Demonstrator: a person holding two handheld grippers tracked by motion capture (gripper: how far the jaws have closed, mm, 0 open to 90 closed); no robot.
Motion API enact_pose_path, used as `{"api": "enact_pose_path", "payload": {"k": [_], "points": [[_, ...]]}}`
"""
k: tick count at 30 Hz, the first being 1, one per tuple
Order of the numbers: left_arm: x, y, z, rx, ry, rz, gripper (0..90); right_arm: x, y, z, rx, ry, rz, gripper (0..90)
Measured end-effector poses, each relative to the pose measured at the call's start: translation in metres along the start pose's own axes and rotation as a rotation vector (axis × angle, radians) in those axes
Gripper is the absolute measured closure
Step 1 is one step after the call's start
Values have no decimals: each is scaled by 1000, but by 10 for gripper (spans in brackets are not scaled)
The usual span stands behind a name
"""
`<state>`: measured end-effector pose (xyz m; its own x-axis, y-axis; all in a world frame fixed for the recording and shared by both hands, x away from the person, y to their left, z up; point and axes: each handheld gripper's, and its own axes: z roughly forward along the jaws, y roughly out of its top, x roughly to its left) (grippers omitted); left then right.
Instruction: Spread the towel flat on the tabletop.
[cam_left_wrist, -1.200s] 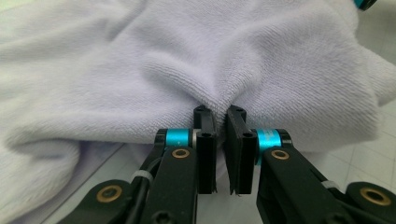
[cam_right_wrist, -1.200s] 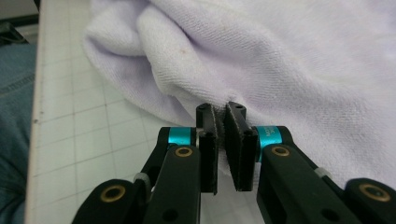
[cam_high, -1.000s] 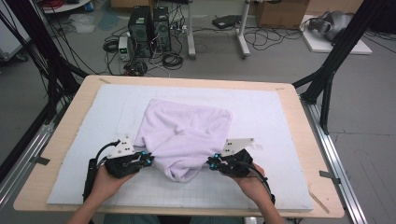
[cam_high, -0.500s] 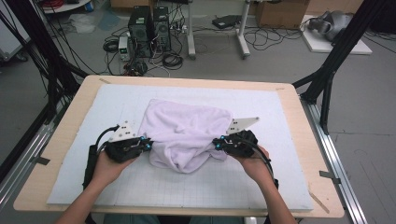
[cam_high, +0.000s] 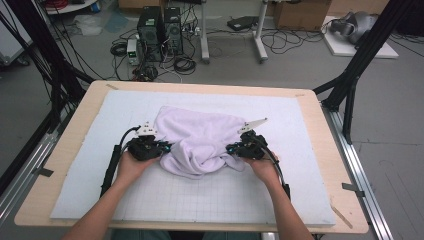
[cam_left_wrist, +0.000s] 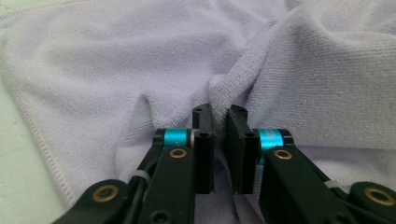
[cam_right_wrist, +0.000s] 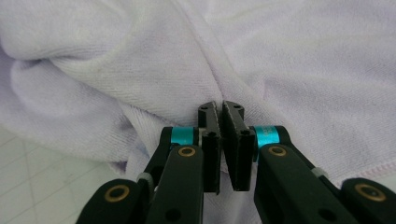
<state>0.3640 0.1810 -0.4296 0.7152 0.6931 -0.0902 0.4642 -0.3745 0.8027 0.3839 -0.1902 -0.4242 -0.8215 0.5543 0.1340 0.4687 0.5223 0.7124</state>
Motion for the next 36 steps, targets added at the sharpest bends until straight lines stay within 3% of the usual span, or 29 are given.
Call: {"api": "enact_pose_path", "payload": {"k": [5, 12, 17, 23, 27, 31, 33, 36], "points": [[-3, 2, -21, -36, -1, 4, 646, 8, 2, -13, -34, 2, -30, 792], [-9, -2, -49, -60, -10, 22, 544, 27, 2, -35, -61, -11, -84, 697], [-21, -8, -57, -63, -34, 54, 511, 42, 3, -48, -93, 3, -121, 690], [-41, -14, -46, -48, -103, 96, 564, 66, 4, -41, -128, 42, -168, 655], [-51, -16, -26, -3, -120, 126, 565, 81, 3, -18, -76, 51, -205, 612], [-57, -18, -3, 50, -103, 150, 559, 89, 3, 9, -20, 49, -259, 598], [-59, -20, 6, 66, -95, 161, 591, 89, 1, 19, -6, 40, -266, 633], [-59, -19, 8, 47, -102, 157, 738, 88, -1, 23, 0, 29, -256, 759]]}}
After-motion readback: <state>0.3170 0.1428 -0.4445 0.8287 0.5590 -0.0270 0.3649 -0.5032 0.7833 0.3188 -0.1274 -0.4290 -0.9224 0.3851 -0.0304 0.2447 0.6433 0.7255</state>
